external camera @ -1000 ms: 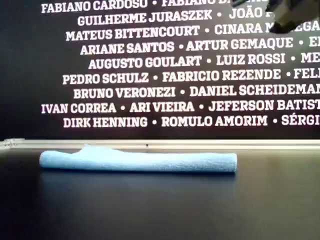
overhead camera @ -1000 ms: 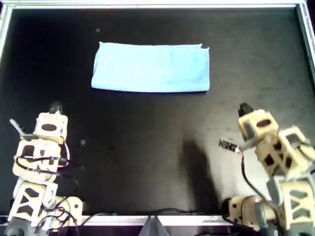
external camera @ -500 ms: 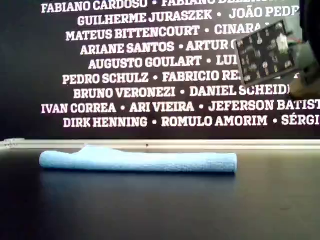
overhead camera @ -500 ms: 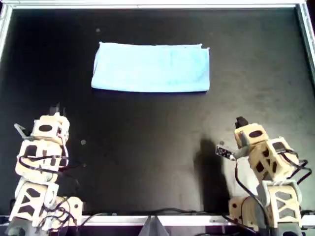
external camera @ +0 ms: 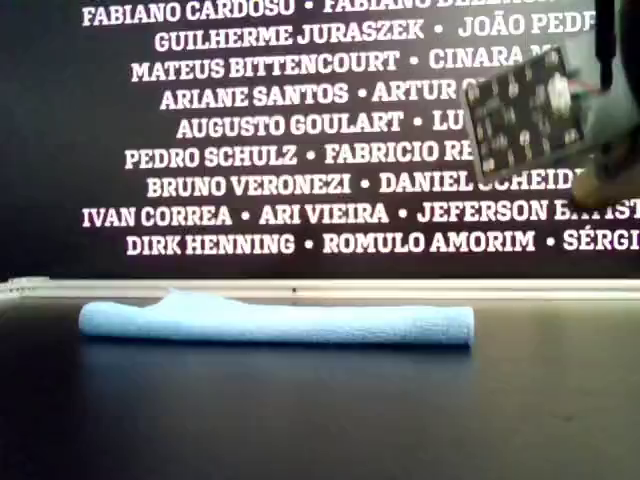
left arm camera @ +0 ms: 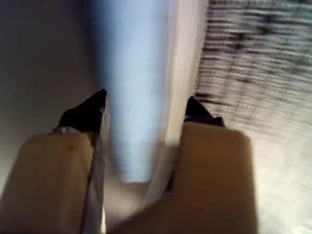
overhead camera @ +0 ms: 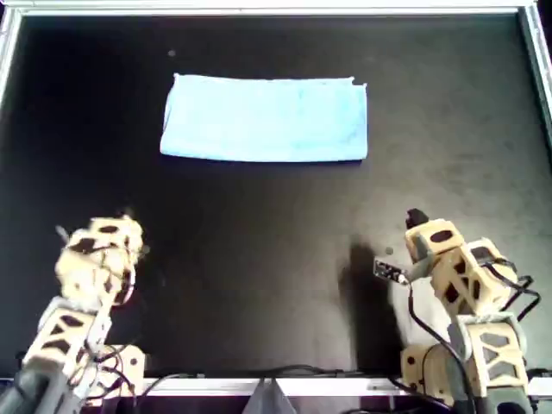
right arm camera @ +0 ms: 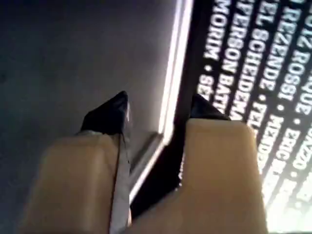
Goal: Fold a cloth
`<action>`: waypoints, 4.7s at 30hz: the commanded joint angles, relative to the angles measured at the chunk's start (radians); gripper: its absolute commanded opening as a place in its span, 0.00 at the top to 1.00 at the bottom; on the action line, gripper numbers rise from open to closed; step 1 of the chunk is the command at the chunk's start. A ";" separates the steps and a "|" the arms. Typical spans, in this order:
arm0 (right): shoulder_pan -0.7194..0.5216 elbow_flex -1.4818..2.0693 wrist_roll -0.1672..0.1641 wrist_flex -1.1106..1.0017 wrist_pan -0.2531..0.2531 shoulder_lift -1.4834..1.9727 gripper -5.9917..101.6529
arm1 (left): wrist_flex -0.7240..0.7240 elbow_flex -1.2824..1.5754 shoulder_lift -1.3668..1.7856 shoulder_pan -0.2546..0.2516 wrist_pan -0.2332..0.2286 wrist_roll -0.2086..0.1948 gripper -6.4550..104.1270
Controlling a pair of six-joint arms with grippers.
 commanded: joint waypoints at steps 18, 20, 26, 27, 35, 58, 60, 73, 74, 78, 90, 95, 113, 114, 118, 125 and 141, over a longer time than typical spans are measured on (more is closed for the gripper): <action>0.089 -0.689 -0.044 -0.377 -0.005 -1.210 0.29 | -0.028 -0.857 -1.045 -0.006 0.017 0.002 0.09; 0.097 -0.813 -0.043 -0.377 -0.006 -1.365 0.29 | -0.028 -0.905 -1.077 -0.006 0.017 0.011 0.09; 0.137 -1.065 -0.043 -0.377 0.011 -1.580 0.29 | -0.028 -1.019 -1.170 -0.006 0.015 0.012 0.09; 0.140 -1.097 -0.043 -0.377 0.012 -1.609 0.29 | -0.028 -1.043 -1.201 -0.006 0.015 0.012 0.09; 0.140 -1.276 -0.054 -0.377 0.012 -1.769 0.30 | -0.028 -1.223 -1.391 -0.005 0.015 0.012 0.09; 0.120 -1.390 -0.064 -0.371 0.012 -1.830 0.29 | -0.028 -1.336 -1.508 -0.002 0.015 0.014 0.09; 0.121 -1.422 -0.064 -0.356 0.009 -1.868 0.29 | -0.028 -1.368 -1.540 -0.002 0.015 0.014 0.09; 0.127 -1.480 -0.061 -0.341 -0.003 -1.910 0.17 | -0.026 -1.397 -1.560 0.002 0.015 0.014 0.09; 0.127 -1.479 -0.061 -0.341 0.000 -1.910 0.17 | -0.026 -1.397 -1.560 0.000 0.015 0.014 0.09; 0.127 -1.479 -0.063 -0.339 0.011 -1.910 0.17 | -0.026 -1.397 -1.560 -0.003 0.015 0.014 0.09; 0.123 -1.629 -0.052 -0.103 0.011 -1.977 0.17 | -0.025 -1.399 -1.565 -0.003 0.015 0.014 0.10; 0.124 -1.695 -0.048 -0.098 -0.002 -2.026 0.17 | -0.023 -1.437 -1.591 -0.005 0.015 0.015 0.15; 0.121 -1.694 -0.044 -0.098 -0.003 -2.005 0.97 | -0.025 -1.439 -1.605 -0.003 0.015 0.011 0.98; 0.120 -1.694 -0.046 -0.098 -0.003 -2.002 0.96 | -0.023 -1.431 -1.605 -0.003 0.015 0.012 0.97; 0.120 -1.692 -0.046 -0.098 -0.003 -1.957 0.94 | -0.008 -1.414 -1.598 -0.003 0.015 0.012 0.95; 0.127 -1.563 -0.046 -0.098 -0.003 -1.815 0.94 | -0.008 -1.167 -1.290 -0.006 0.015 0.014 0.95; 0.140 -1.170 -0.046 -0.098 -0.003 -1.477 0.94 | -0.008 -0.749 -0.894 -0.146 0.017 0.012 0.95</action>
